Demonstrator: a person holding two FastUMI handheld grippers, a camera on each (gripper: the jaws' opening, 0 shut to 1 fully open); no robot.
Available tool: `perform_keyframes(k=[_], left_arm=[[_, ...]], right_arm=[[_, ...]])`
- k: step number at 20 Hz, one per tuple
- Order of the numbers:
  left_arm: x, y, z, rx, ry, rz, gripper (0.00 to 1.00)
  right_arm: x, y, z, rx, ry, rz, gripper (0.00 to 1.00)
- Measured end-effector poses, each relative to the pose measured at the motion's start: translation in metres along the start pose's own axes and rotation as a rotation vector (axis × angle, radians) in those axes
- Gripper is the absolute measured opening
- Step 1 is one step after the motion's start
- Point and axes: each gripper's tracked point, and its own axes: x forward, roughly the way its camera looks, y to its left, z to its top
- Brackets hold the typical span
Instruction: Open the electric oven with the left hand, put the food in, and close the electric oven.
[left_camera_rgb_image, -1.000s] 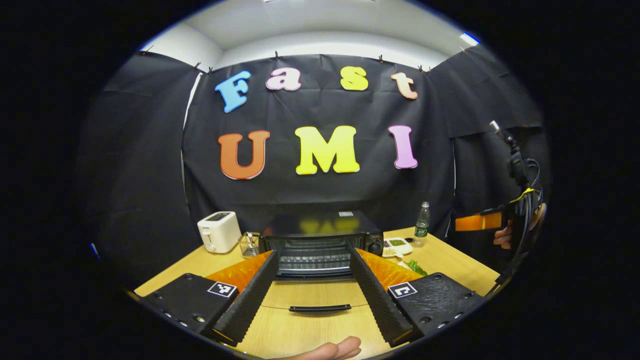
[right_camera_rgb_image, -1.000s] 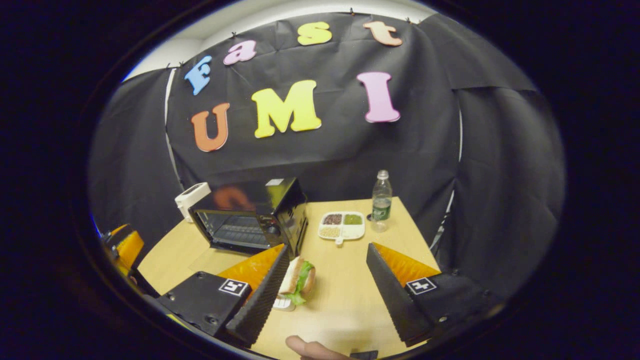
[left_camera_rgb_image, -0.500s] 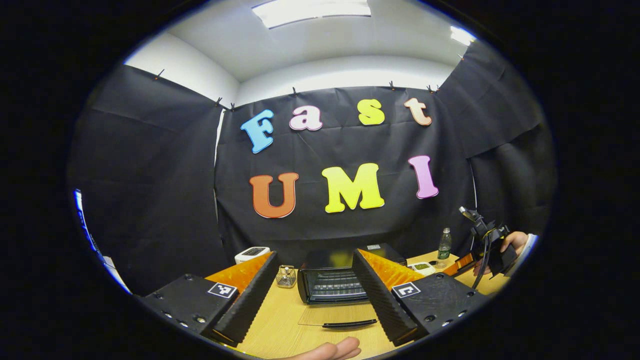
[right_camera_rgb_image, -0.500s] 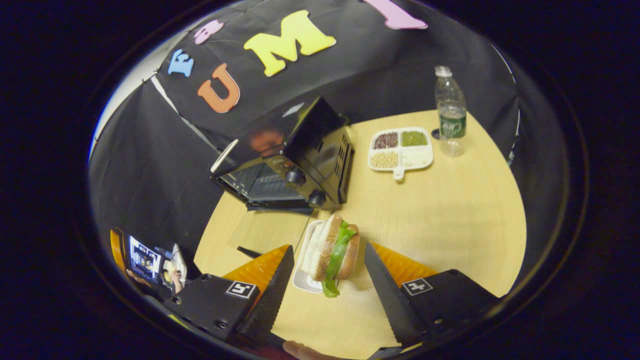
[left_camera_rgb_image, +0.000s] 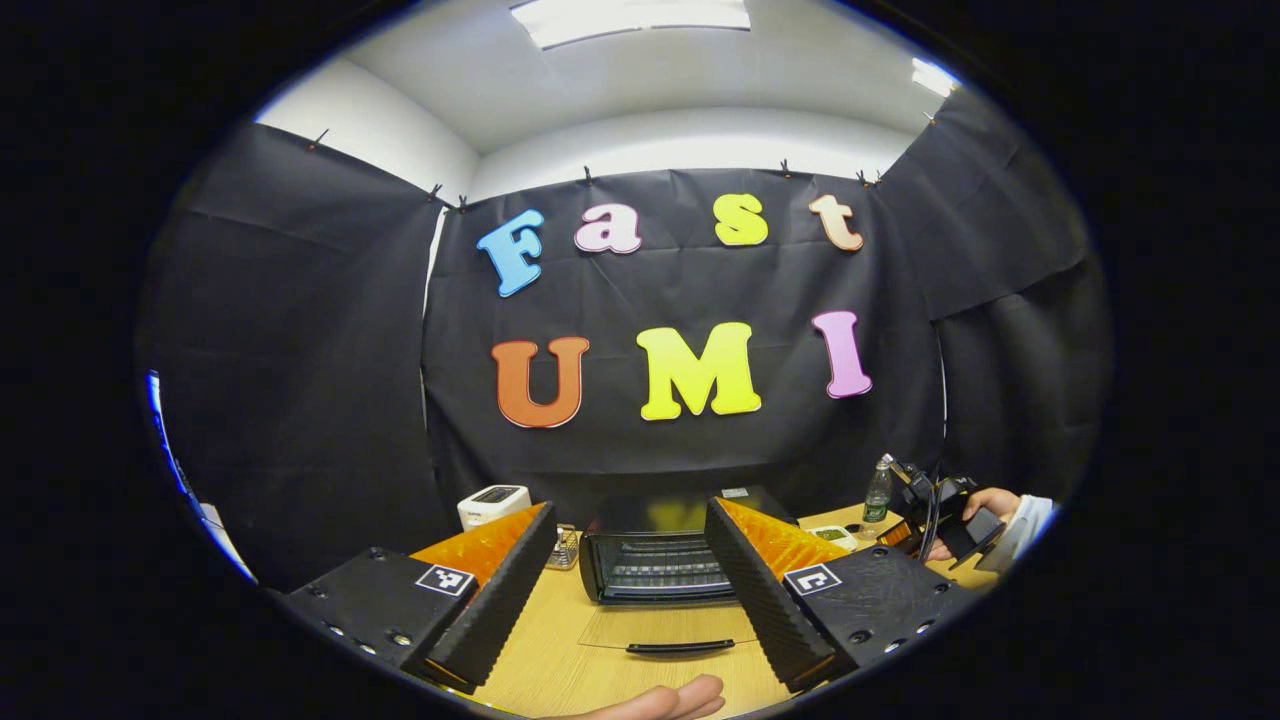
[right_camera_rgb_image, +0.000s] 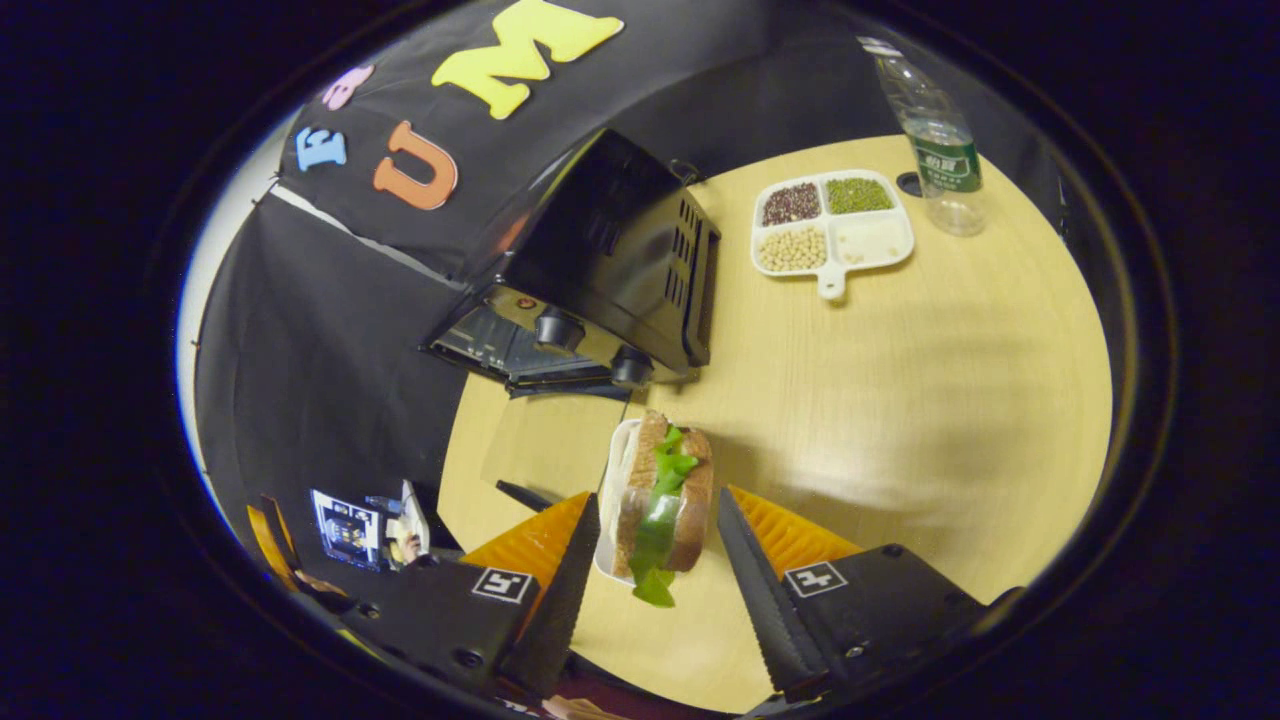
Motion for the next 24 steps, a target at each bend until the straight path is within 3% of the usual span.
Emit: perform_keyframes(k=[1,2,3,5,6,7,8,9,10,11,12,15,16,17,24], left_arm=[[0.002,-0.001,-0.003,0.005,0.006,-0.003,0.96],[0.003,-0.003,-0.007,0.009,0.011,-0.008,0.97],[0.005,-0.005,-0.009,0.009,0.015,-0.014,0.96],[0.009,-0.006,-0.017,0.005,0.032,-0.018,0.97],[0.01,-0.006,-0.021,0.002,0.037,-0.019,0.96],[0.01,-0.004,-0.024,-0.001,0.043,-0.018,0.97],[0.011,-0.003,-0.026,-0.003,0.049,-0.017,0.97],[0.012,-0.003,-0.027,-0.005,0.053,-0.018,0.97],[0.012,-0.001,-0.03,-0.008,0.057,-0.016,0.97],[0.011,-0.001,-0.032,-0.013,0.061,-0.019,0.97],[0.011,-0.001,-0.034,-0.018,0.064,-0.025,0.97],[0.004,0.0,-0.033,-0.029,0.058,-0.046,0.97],[0.001,0.002,-0.032,-0.032,0.054,-0.055,0.97],[-0.003,0.003,-0.032,-0.036,0.053,-0.065,0.97],[-0.027,0.025,-0.033,-0.065,0.038,-0.093,0.97]], right_arm=[[0.003,-0.003,-0.002,0.007,0.023,-0.002,0.77],[0.005,-0.005,-0.002,0.019,0.031,0.002,0.65],[0.009,-0.005,0.0,0.02,0.035,0.01,0.77],[0.017,-0.004,0.001,0.03,0.047,0.03,0.77],[0.02,-0.003,0.001,0.038,0.057,0.041,0.63],[0.023,-0.003,-0.001,0.051,0.073,0.051,0.58],[0.027,0.001,-0.004,0.07,0.088,0.068,0.68],[0.028,0.0,-0.006,0.09,0.102,0.073,0.48],[0.029,0.0,-0.004,0.114,0.093,0.085,0.56],[0.029,0.0,-0.005,0.125,0.09,0.085,0.42],[0.024,0.0,-0.005,0.134,0.08,0.082,0.46],[0.015,0.002,-0.009,0.17,0.037,0.062,0.41],[0.009,0.005,-0.01,0.179,0.012,0.06,0.31],[0.002,0.01,-0.011,0.184,-0.02,0.065,0.4],[-0.029,0.06,-0.043,0.235,-0.271,0.114,0.39]])
